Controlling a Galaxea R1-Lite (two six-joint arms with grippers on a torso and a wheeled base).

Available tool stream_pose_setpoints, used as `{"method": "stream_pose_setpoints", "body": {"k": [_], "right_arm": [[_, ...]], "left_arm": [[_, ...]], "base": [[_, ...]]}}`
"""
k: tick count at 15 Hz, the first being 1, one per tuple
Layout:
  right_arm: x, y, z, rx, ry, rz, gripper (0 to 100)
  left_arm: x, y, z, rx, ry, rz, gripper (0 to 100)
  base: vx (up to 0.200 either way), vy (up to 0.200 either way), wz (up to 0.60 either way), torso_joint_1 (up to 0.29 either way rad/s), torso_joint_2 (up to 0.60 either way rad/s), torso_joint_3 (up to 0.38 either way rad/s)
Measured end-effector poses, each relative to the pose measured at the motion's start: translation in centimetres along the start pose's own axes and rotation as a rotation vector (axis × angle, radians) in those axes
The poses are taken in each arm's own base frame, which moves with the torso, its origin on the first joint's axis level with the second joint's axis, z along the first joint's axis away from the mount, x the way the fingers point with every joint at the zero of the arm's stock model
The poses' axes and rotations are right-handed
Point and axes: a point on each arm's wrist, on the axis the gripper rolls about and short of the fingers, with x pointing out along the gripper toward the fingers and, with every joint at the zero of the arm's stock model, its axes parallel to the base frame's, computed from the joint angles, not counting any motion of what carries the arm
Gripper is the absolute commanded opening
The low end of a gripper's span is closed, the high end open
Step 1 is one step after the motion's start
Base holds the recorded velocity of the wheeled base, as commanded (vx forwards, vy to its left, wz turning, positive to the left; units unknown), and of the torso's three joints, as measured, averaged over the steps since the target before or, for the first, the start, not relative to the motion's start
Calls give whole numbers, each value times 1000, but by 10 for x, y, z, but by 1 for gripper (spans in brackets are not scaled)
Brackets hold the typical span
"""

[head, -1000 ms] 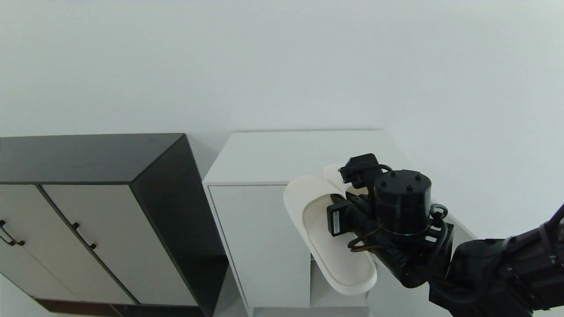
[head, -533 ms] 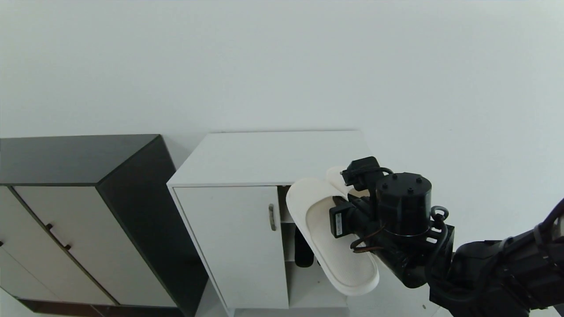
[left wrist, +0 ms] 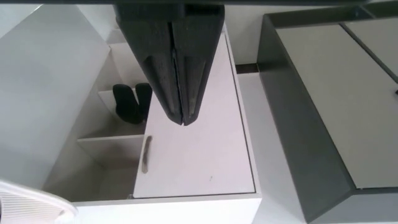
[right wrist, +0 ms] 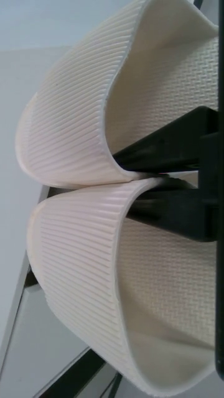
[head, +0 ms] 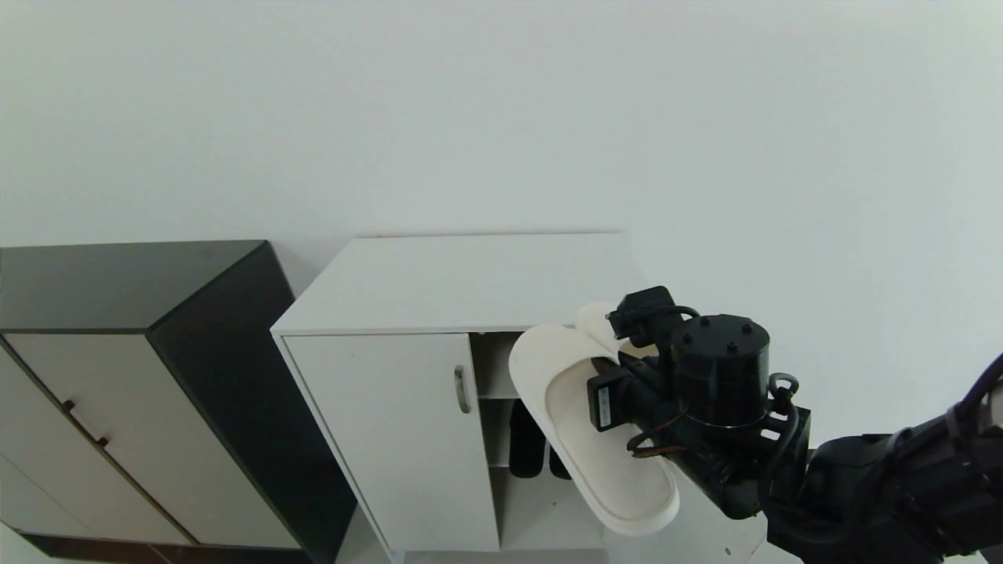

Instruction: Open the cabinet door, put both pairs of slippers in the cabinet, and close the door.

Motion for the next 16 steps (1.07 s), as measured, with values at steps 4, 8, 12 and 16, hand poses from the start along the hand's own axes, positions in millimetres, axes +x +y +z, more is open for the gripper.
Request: {"method": "stream_pose_setpoints", "body": {"k": [4,8,12,16], "right_arm": [[0,1,-1,-2,4,7,0],[0,1,-3,-4,8,10,0],[0,3,-4,-5,8,18,0],[0,3,-4,-3,5,17,0]], "left_arm": [[0,0,0,0,0,1,0],[0,0,0,0,0,1,0],[0,0,0,-1,0,2,0],[0,0,0,-1,0,-1,0]], "base": [[0,0,0,0,0,0],[0,150,0,-3,-2,3],[0,0,0,0,0,0],[0,0,0,0,0,0]]}}
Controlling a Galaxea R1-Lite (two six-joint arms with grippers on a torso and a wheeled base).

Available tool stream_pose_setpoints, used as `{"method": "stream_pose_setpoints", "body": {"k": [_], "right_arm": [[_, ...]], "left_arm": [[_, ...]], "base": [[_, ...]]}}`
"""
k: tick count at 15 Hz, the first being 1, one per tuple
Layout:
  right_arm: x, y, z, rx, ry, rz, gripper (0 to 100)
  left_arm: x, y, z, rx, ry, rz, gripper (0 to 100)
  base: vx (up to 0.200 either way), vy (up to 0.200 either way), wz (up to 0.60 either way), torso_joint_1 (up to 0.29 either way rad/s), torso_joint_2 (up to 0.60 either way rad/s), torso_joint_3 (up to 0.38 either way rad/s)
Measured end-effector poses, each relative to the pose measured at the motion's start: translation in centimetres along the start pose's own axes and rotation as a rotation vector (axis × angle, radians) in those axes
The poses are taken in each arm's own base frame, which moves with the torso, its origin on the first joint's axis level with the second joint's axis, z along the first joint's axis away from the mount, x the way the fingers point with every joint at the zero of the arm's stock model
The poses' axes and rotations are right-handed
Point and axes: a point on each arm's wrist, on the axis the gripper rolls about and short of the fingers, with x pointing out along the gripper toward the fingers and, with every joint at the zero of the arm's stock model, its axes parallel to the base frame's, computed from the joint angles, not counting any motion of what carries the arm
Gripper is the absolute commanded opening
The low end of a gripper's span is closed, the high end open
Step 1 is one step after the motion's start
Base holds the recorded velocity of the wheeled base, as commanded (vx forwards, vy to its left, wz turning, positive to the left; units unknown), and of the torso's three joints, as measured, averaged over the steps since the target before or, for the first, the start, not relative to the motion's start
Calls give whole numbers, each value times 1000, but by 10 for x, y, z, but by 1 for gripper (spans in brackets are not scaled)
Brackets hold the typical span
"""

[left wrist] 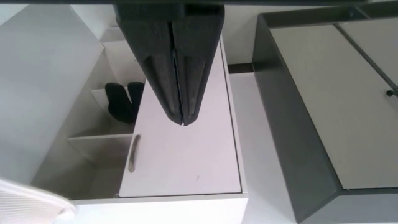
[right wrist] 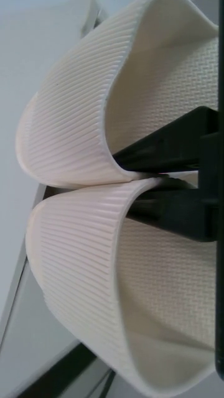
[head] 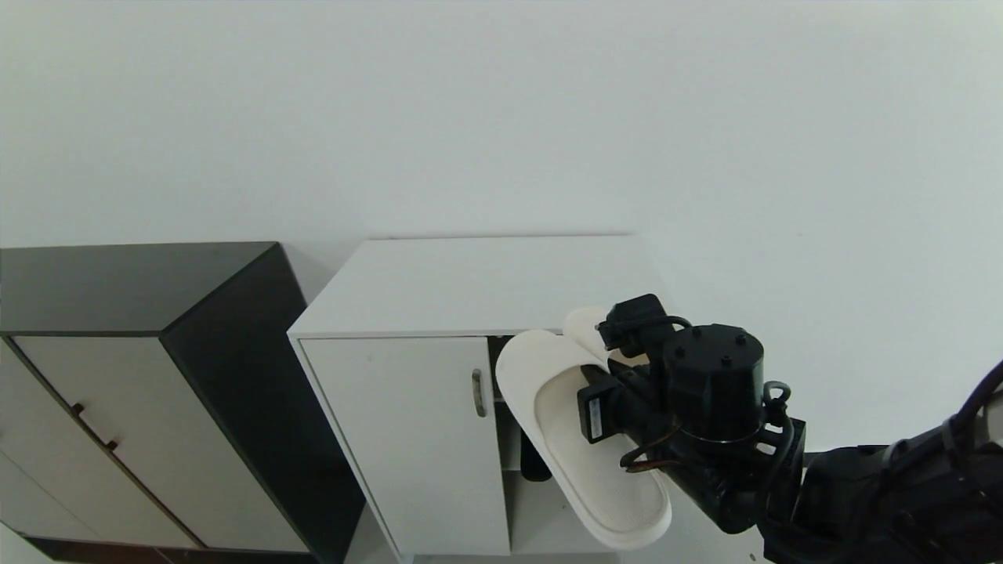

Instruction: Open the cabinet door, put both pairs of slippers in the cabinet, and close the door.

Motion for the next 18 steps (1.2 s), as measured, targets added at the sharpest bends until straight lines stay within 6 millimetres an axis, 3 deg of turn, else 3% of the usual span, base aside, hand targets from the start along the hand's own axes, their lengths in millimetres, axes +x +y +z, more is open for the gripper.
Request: {"method": "stream_pose_setpoints", "body": {"k": [6,18], "right_arm": [[0,0,-1,-2,3,1,0],[0,1,-4,-9,14,7,0]], "left_arm": [[0,0,0,0,0,1,0],[0,0,0,0,0,1,0]], "base": [[0,0,0,-8,17,13],[0,0,0,-200,499,294]]}}
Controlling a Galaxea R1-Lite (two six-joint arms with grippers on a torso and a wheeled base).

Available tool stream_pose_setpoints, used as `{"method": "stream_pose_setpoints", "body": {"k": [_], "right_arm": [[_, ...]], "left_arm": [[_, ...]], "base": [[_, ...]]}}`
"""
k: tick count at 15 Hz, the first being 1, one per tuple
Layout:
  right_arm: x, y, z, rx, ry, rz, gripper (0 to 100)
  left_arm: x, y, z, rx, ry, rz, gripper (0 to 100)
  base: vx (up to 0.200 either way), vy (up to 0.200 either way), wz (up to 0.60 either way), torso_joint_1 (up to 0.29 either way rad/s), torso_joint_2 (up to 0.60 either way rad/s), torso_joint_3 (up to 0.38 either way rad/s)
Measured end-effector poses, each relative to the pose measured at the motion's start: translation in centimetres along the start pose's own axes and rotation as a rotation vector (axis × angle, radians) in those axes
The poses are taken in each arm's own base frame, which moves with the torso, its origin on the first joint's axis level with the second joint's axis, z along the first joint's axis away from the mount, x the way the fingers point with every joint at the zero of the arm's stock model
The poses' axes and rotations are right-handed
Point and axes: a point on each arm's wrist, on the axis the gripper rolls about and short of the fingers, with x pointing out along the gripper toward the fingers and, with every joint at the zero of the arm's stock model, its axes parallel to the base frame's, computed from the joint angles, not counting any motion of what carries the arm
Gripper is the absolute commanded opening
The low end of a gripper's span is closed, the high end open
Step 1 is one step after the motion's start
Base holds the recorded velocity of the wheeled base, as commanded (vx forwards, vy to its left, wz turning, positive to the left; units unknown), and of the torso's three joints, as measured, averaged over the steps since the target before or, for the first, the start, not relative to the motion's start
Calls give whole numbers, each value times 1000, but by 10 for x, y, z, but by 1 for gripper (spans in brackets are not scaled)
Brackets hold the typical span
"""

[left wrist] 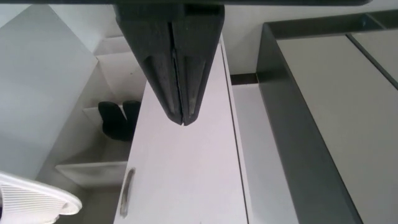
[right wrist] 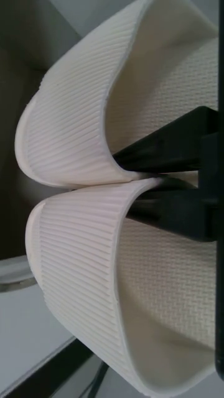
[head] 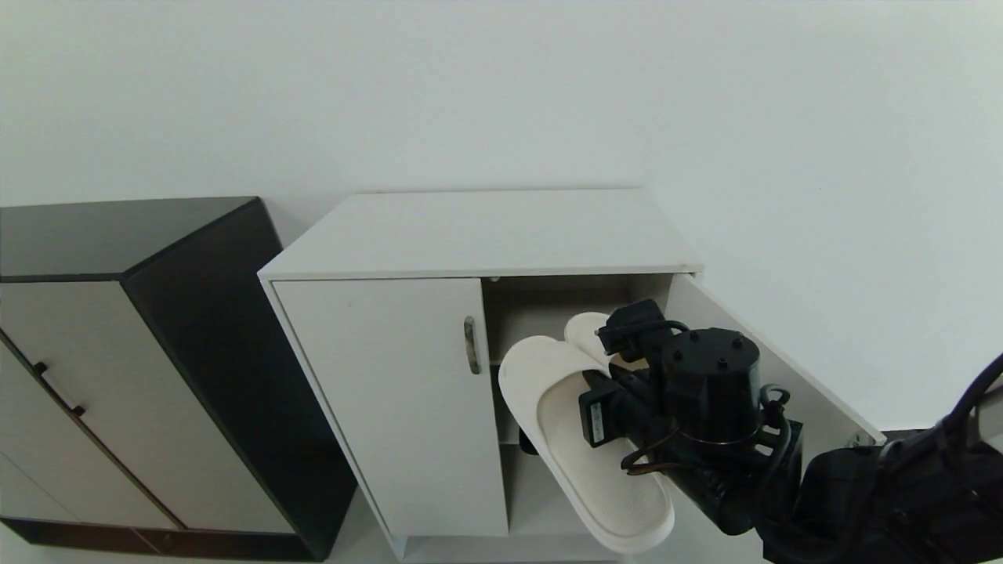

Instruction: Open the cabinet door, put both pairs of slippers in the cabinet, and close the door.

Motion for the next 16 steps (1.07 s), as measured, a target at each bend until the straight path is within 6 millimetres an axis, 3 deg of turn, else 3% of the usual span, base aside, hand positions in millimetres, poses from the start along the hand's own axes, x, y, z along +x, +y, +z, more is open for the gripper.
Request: {"method": "stream_pose_setpoints", "body": {"k": [10,16], "right_arm": [[2,1,-4,-6,9,-1,0],[2,1,-5,-8,14,-2,0]], "left_arm": [[0,0,0,0,0,0,0],[0,0,0,0,0,0,0]], "base": [[0,0,0,-157,484,327],[0,0,0,-73,448,366]]}}
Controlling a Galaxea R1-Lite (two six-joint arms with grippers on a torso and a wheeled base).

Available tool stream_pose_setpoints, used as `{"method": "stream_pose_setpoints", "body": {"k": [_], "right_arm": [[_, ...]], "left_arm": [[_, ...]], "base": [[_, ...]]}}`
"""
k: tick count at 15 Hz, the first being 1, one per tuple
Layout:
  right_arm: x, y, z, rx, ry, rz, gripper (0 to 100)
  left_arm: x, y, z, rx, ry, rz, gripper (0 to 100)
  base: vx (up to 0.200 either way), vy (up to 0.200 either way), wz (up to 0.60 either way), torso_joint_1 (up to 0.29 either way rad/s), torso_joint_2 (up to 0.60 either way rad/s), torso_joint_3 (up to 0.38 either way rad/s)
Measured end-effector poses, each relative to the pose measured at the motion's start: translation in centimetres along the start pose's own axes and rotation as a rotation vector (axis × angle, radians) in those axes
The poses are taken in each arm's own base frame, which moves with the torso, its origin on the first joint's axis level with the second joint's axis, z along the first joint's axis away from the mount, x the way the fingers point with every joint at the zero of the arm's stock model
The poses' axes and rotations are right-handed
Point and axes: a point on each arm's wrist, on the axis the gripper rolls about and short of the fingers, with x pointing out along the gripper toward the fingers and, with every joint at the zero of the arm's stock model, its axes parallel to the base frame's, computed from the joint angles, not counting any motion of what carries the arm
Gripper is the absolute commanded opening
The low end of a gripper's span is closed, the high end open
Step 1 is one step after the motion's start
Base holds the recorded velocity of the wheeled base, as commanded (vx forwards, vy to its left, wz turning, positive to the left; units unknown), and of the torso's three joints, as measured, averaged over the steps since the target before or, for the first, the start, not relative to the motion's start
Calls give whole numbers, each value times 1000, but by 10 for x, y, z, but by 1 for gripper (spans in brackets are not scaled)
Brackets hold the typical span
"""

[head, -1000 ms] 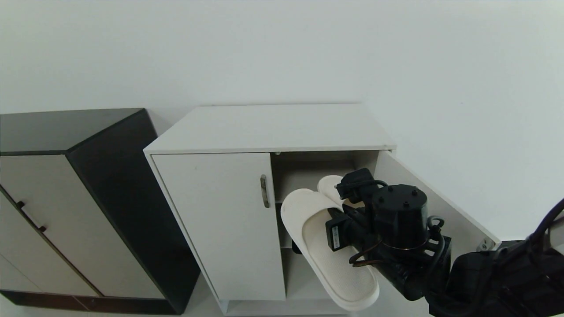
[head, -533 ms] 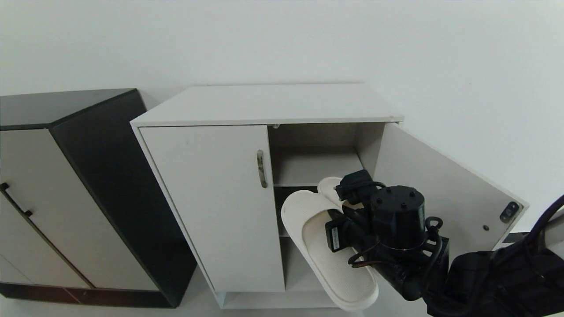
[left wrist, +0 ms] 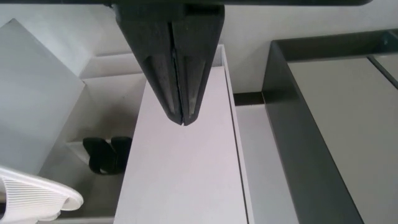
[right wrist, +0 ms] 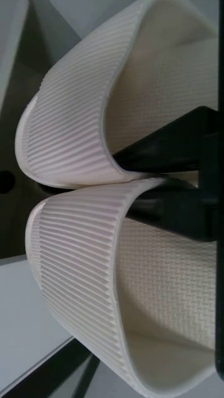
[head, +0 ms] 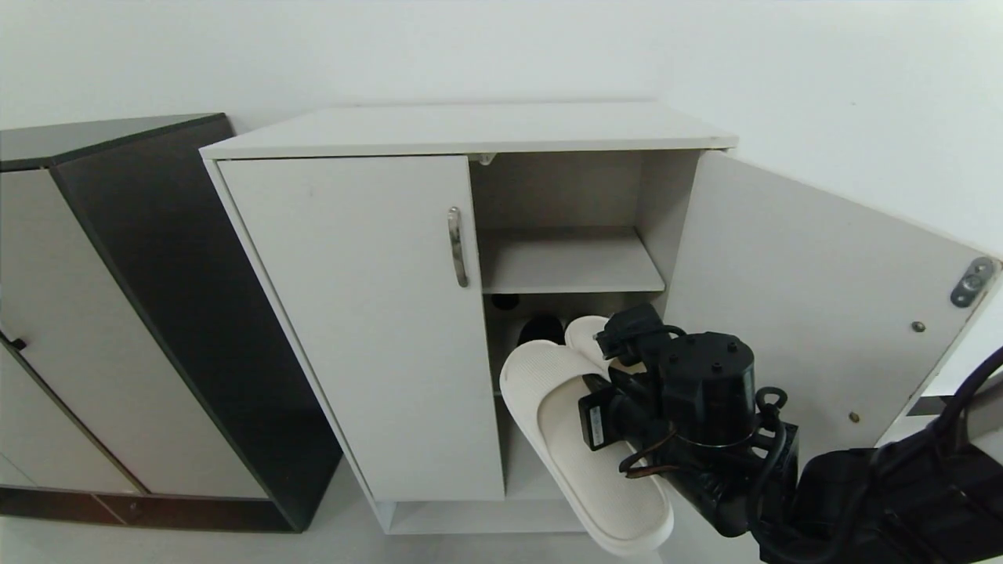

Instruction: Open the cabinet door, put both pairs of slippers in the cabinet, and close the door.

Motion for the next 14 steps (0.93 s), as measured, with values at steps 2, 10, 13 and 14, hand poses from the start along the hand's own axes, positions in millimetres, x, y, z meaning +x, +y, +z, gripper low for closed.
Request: {"method": "stream_pose_setpoints", "body": {"k": [2,10,13,14], "right_arm": [[1,0,-1,-4,1,0,0],[3,0,-5,-37,-1,-5,0],[8,5,-3,-83,-46,-64,0],[10,9,1,-86,-43,-97,0]], "left_arm": [[0,0,0,0,0,0,0],[0,0,0,0,0,0,0],[0,0,0,0,0,0,0],[0,0,0,0,0,0,0]], "base": [[0,0,0,-27,391,364],[0,0,0,-1,45,42],[0,0,0,0,0,0],[0,0,0,0,0,0]]}}
